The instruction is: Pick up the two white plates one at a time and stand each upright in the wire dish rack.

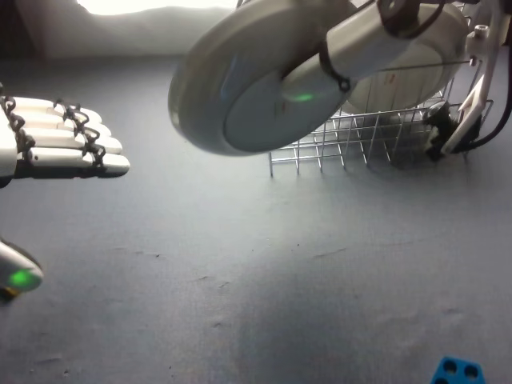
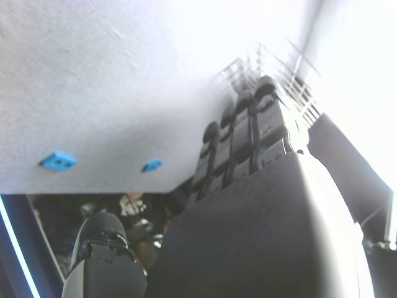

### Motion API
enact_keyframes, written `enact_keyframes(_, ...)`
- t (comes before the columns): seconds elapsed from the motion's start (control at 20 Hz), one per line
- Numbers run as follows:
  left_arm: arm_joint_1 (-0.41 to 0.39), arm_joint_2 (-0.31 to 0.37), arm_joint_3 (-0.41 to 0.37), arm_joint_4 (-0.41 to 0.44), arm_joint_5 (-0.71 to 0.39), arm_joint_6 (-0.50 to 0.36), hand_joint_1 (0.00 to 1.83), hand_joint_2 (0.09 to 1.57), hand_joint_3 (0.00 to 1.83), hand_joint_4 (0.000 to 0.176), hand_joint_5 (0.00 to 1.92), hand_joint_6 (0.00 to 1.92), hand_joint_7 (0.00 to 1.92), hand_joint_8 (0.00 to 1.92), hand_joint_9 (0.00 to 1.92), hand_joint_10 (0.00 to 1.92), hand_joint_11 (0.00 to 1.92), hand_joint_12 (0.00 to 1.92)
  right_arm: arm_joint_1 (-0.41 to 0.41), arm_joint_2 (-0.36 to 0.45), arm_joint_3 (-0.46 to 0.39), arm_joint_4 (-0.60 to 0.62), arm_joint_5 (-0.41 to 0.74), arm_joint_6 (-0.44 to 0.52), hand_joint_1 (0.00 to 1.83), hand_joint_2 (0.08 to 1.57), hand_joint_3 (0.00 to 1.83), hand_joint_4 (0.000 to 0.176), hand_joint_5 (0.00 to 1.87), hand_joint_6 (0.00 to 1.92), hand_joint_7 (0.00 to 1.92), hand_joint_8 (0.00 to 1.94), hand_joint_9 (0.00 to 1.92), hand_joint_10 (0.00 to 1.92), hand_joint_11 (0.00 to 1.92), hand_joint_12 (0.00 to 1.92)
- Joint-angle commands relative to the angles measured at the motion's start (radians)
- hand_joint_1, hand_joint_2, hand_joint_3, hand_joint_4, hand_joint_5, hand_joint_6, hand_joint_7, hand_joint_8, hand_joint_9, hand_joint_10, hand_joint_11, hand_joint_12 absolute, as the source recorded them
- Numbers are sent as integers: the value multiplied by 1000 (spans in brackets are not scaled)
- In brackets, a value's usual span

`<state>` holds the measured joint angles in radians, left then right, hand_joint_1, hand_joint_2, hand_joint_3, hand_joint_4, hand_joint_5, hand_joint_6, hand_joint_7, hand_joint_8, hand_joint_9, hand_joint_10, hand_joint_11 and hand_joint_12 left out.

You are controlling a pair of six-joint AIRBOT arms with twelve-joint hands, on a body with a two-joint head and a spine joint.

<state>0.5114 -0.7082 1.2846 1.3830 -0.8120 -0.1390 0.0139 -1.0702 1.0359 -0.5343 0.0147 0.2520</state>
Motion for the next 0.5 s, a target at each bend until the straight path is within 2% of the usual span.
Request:
enact_keyframes(0.0,-8,13,0,-64,-30,-3,0,1007,4,0,0,0,0,0,0,0,0,0,23,5,8,32,107,18,1376,1107,1,0,927,1054,999,931,932,1109,834,1032)
enact_keyframes(0.25,-20,15,3,-56,-36,-3,0,1005,2,0,4,2,0,0,0,0,0,0,39,5,31,39,107,15,1379,1099,0,0,945,1034,1021,885,949,1086,844,1041)
enact_keyframes(0.45,-21,15,24,-56,-43,-3,0,1004,1,0,0,0,0,0,0,0,0,0,38,1,61,39,109,3,1374,1114,1,0,914,1083,977,953,923,1128,815,1054)
